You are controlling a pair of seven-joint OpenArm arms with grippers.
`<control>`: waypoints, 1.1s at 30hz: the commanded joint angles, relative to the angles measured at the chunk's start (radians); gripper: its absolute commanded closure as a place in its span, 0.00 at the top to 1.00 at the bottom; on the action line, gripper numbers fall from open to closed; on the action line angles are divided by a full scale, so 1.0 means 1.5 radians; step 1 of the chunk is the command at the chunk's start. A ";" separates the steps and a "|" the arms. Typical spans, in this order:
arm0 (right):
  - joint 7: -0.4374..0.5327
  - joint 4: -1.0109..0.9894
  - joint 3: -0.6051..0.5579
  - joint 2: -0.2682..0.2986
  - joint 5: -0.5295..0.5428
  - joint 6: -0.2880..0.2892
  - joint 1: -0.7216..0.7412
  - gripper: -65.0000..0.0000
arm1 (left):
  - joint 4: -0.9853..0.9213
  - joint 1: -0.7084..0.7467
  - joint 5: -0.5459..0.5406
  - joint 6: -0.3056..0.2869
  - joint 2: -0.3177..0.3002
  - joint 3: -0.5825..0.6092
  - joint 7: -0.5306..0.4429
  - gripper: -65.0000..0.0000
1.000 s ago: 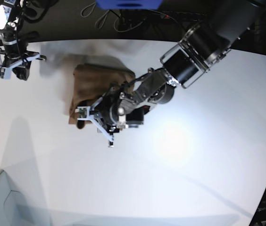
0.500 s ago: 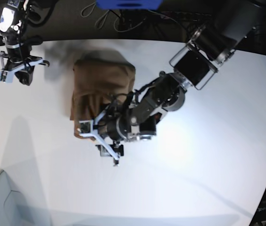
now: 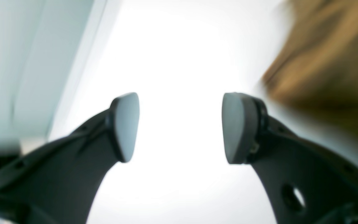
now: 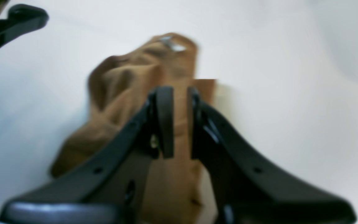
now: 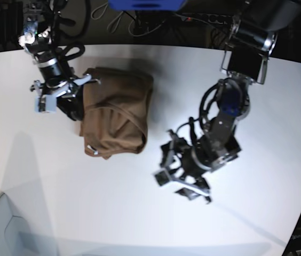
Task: Layout the t-shirt on the table in an organized manner, then fold the t-shirt properly
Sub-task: 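Press the folded bundle flat with the right gripper and withdraw the left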
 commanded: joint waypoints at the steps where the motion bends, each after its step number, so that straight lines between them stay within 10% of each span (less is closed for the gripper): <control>1: 0.021 0.015 -0.019 0.002 0.007 0.003 0.000 0.10 | 0.020 -0.003 -0.003 0.007 -0.004 -0.042 0.003 0.61; 12: 0.021 -0.083 -0.171 0.003 0.007 0.003 0.059 0.10 | 0.112 0.136 -0.004 0.007 -0.050 -0.358 0.083 0.61; 25: 0.110 -0.288 -0.195 0.005 0.007 0.003 0.100 0.10 | 0.200 0.268 -0.001 0.007 -0.044 -0.428 0.084 0.61; 33: 0.155 -0.160 -0.187 0.038 0.007 0.003 0.063 0.10 | 0.203 0.296 -0.001 0.007 -0.043 -0.428 0.084 0.61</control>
